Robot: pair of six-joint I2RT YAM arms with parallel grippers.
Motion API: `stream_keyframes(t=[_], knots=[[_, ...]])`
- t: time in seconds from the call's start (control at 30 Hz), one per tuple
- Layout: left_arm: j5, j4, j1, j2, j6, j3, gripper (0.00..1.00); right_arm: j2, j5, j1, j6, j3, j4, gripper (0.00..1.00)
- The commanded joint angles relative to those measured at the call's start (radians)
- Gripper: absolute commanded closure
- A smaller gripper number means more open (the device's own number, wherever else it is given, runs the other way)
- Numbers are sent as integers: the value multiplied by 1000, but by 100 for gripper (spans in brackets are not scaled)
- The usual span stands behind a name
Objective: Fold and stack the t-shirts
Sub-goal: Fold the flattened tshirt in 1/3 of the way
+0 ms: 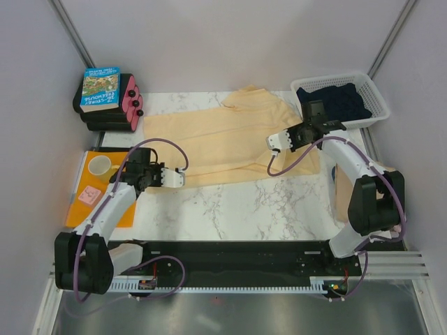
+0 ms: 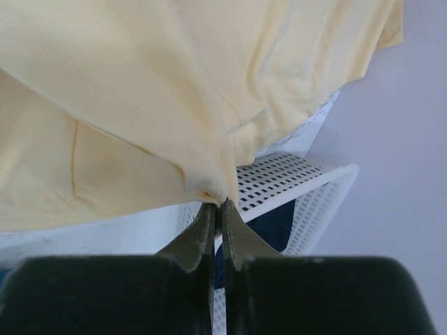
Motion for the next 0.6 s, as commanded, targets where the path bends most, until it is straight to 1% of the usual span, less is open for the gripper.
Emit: stream_keyframes(t=[0.0,0.57], knots=[[-21,40,19,25,20,30,98,43,-12,16,24,68,71,100],[-35,101,34,100,-1,19,98,181,16,70,76,151,212,100]])
